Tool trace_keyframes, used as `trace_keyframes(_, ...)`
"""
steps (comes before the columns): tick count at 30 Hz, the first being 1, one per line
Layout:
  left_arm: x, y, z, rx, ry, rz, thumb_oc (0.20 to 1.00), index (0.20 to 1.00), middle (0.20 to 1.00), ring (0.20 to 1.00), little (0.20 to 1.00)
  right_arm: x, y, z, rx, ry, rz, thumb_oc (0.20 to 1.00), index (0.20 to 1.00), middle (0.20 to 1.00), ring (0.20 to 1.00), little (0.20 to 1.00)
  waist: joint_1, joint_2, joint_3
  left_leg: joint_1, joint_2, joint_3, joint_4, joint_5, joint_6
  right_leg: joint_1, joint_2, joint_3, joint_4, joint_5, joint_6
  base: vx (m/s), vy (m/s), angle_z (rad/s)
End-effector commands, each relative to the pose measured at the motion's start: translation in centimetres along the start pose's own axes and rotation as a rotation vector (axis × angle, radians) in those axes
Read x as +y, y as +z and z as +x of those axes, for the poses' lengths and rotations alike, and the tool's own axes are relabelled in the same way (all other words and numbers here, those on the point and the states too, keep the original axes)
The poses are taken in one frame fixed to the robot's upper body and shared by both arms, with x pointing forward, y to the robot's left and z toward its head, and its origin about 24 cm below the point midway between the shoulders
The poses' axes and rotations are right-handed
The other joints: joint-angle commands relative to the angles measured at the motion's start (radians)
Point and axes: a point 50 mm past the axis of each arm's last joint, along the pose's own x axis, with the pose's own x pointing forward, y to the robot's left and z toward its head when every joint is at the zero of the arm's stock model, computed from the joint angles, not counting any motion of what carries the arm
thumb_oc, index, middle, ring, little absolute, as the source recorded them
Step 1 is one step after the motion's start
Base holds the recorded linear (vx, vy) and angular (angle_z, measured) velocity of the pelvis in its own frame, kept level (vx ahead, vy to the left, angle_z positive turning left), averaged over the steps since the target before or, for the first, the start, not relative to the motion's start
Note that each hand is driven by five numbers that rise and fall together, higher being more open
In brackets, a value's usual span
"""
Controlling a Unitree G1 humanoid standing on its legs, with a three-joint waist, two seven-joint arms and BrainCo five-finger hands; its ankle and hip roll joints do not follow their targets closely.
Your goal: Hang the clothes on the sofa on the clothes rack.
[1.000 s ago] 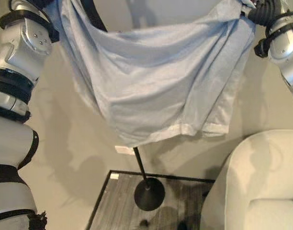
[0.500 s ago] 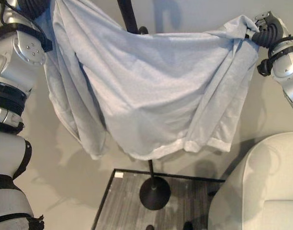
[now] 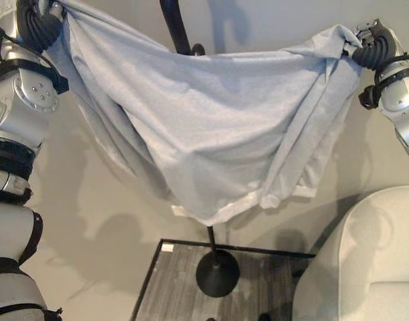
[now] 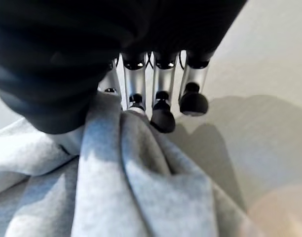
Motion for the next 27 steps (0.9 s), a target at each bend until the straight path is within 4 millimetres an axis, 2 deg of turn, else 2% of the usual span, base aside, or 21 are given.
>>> trace_keyframes(1, 3.6, -1.5, 0.9, 0.048, 0.128, 0.029, 0.2, 0.2, 0.2, 0.2, 0.2, -2.4, 0.6, 0.4, -0.041, -0.078, -0.026, 0.2, 0.2, 0.2, 0.2, 0.2, 0.047, -0.042, -0.007, 0.069, 0.045, 0.023, 0.011, -0.085, -0.03, 0.069, -0.136, 0.018, 0.017, -0.046, 0.158, 0.0, 0.0, 0.0)
trace_keyframes(8, 3.3, -3.0, -1.0, 0.068, 0.151, -0.028, 0.2, 0.2, 0.2, 0.2, 0.2, -1.2, 1.3, -0.7, -0.112, -0.058, 0.024, 0.2, 0.2, 0.2, 0.2, 0.2, 0.058, -0.046, -0.001, 0.071, 0.046, 0.023, 0.011, -0.088, -0.029, 0.07, -0.142, 0.007, 0.018, -0.046, 0.159, 0.0, 0.0, 0.0)
trace_keyframes(9, 2.8, -4.1, -2.0, 0.098, 0.14, -0.037, 0.2, 0.2, 0.2, 0.2, 0.2, -0.2, 1.0, -1.3, -0.119, -0.032, 0.045, 0.2, 0.2, 0.2, 0.2, 0.2, 0.064, -0.047, 0.003, 0.071, 0.045, 0.021, 0.011, -0.089, -0.027, 0.072, -0.144, 0.003, 0.02, -0.047, 0.158, 0.0, 0.0, 0.0)
trace_keyframes(12, 2.1, -4.8, -2.7, 0.119, 0.115, -0.032, 0.2, 0.2, 0.2, 0.2, 0.2, 0.7, 0.6, -1.7, -0.11, -0.001, 0.039, 0.2, 0.2, 0.2, 0.2, 0.2, 0.067, -0.046, 0.004, 0.075, 0.045, 0.02, 0.011, -0.091, -0.027, 0.076, -0.147, 0.0, 0.021, -0.048, 0.158, 0.0, 0.0, 0.02)
trace_keyframes(14, 1.0, -5.4, -3.5, 0.151, 0.089, -0.043, 0.2, 0.2, 0.2, 0.2, 0.2, 1.9, 0.3, -2.0, -0.097, 0.031, 0.046, 0.2, 0.2, 0.2, 0.2, 0.2, 0.071, -0.048, 0.006, 0.076, 0.045, 0.018, 0.011, -0.092, -0.026, 0.079, -0.15, -0.003, 0.022, -0.049, 0.158, 0.0, -0.001, 0.03)
trace_keyframes(15, -0.2, -5.7, -4.2, 0.173, 0.055, -0.063, 0.2, 0.2, 0.2, 0.2, 0.2, 3.2, -0.1, -2.2, -0.078, 0.063, 0.045, 0.2, 0.2, 0.2, 0.2, 0.2, 0.074, -0.049, 0.007, 0.077, 0.045, 0.016, 0.011, -0.093, -0.026, 0.081, -0.151, -0.005, 0.021, -0.05, 0.158, 0.0, 0.0, 0.0)
trace_keyframes(16, -0.2, -5.7, -4.3, 0.174, 0.054, -0.063, 0.2, 0.2, 0.2, 0.2, 0.2, 3.3, -0.1, -2.2, -0.078, 0.064, 0.044, 0.2, 0.2, 0.2, 0.2, 0.2, 0.074, -0.049, 0.006, 0.077, 0.045, 0.016, 0.011, -0.093, -0.026, 0.081, -0.151, -0.006, 0.021, -0.05, 0.158, 0.0, 0.0, 0.0)
trace_keyframes(18, -1.4, -6.0, -4.8, 0.195, 0.013, -0.058, 0.2, 0.2, 0.2, 0.2, 0.2, 4.8, -0.6, -2.3, -0.045, 0.101, 0.044, 0.2, 0.2, 0.2, 0.2, 0.2, 0.076, -0.047, 0.008, 0.077, 0.045, 0.014, 0.011, -0.091, -0.026, 0.083, -0.152, -0.008, 0.022, -0.052, 0.157, 0.0, 0.0, 0.0)
trace_keyframes(24, -5.8, -5.7, -5.7, 0.248, -0.14, -0.046, 0.2, 0.2, 0.2, 0.2, 0.2, 9.5, -4.1, -3.4, 0.145, 0.23, -0.075, 0.2, 0.2, 0.2, 0.2, 0.2, 0.083, -0.045, 0.024, 0.066, 0.045, 0.004, 0.011, -0.084, -0.026, 0.075, -0.153, -0.016, 0.031, -0.051, 0.155, -0.03, 0.002, 0.01)
trace_keyframes(27, -8.2, -5.3, -6.7, 0.276, -0.221, -0.047, 0.2, 0.2, 0.2, 0.2, 0.2, 11.5, -5.4, -4.4, 0.232, 0.264, -0.055, 0.2, 0.2, 0.2, 0.2, 0.2, 0.078, -0.04, 0.034, 0.061, 0.044, 0.002, 0.011, -0.081, -0.025, 0.067, -0.154, -0.018, 0.036, -0.051, 0.155, -0.03, 0.011, 0.02)
